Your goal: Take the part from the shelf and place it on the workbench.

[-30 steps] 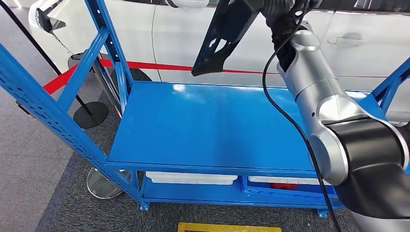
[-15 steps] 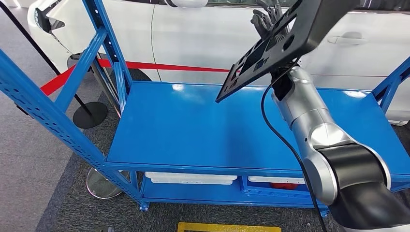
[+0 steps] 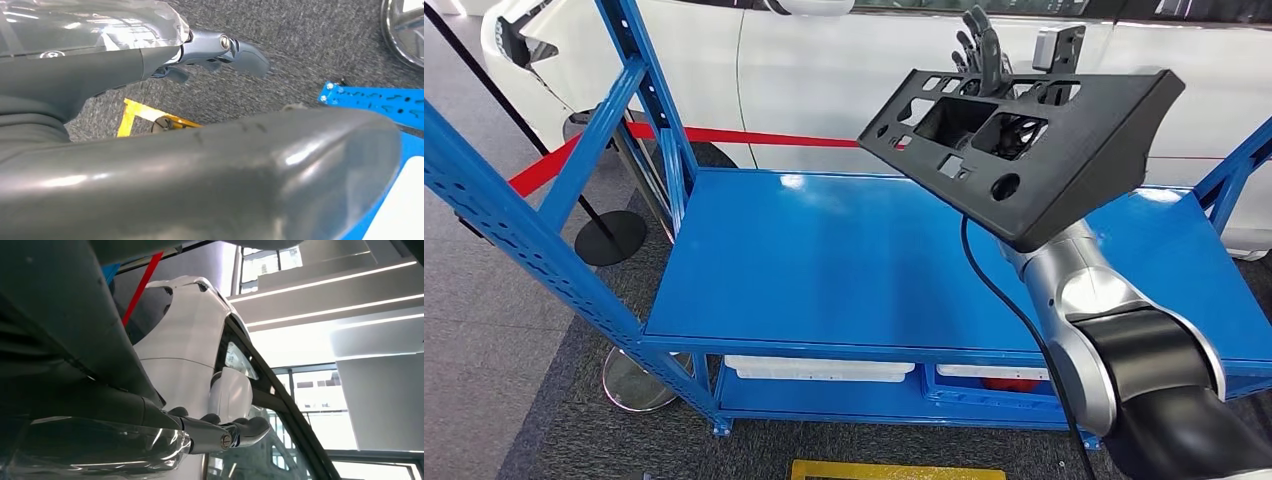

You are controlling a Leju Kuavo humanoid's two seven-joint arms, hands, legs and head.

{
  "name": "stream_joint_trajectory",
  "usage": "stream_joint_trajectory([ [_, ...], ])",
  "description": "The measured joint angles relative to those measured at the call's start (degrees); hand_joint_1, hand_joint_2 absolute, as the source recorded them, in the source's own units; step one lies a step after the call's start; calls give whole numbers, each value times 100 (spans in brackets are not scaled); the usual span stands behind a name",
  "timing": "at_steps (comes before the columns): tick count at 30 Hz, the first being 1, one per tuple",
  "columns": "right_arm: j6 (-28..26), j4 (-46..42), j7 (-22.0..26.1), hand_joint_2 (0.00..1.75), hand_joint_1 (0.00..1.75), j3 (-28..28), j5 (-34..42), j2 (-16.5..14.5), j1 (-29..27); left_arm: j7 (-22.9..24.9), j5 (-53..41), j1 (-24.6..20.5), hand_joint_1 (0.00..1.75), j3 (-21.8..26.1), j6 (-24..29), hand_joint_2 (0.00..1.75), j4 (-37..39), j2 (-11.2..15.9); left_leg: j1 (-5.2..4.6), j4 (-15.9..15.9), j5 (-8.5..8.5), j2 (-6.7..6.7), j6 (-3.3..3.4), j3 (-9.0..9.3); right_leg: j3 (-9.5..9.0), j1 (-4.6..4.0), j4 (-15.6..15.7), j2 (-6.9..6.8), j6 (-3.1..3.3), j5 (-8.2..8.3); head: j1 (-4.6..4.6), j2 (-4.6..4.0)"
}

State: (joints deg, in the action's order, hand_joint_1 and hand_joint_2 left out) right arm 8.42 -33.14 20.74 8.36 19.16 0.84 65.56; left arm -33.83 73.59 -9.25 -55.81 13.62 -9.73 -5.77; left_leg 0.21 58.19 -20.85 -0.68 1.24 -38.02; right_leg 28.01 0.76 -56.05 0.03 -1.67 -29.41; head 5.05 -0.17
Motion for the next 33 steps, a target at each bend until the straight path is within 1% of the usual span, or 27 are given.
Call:
stream_joint_trajectory([
  [14,-51,0,-44,0,0,116,2,40,-92,-20,63,25,0,136,-33,0,0,-9,0,1,0,-1,0,0,1,0,0,0,0,0,0,0],
  [21,-21,0,-60,0,0,128,7,113,-135,-114,5,-12,0,143,-191,0,0,-8,0,1,0,-1,0,0,1,0,0,0,0,0,0,0],
  [26,34,1,-118,0,0,128,54,179,-135,-166,-97,-39,0,143,-43,0,0,-9,0,1,0,-1,0,0,0,0,0,0,0,0,0,0],
  [30,50,11,-120,0,0,129,67,224,-134,-273,-245,-63,0,143,93,175,0,-9,0,1,0,-1,0,0,0,0,0,0,0,0,0,0],
  [33,74,21,-120,0,0,131,68,259,-134,-322,-313,-86,0,141,152,175,0,-9,0,1,0,-1,0,0,0,0,0,0,0,0,0,0],
])
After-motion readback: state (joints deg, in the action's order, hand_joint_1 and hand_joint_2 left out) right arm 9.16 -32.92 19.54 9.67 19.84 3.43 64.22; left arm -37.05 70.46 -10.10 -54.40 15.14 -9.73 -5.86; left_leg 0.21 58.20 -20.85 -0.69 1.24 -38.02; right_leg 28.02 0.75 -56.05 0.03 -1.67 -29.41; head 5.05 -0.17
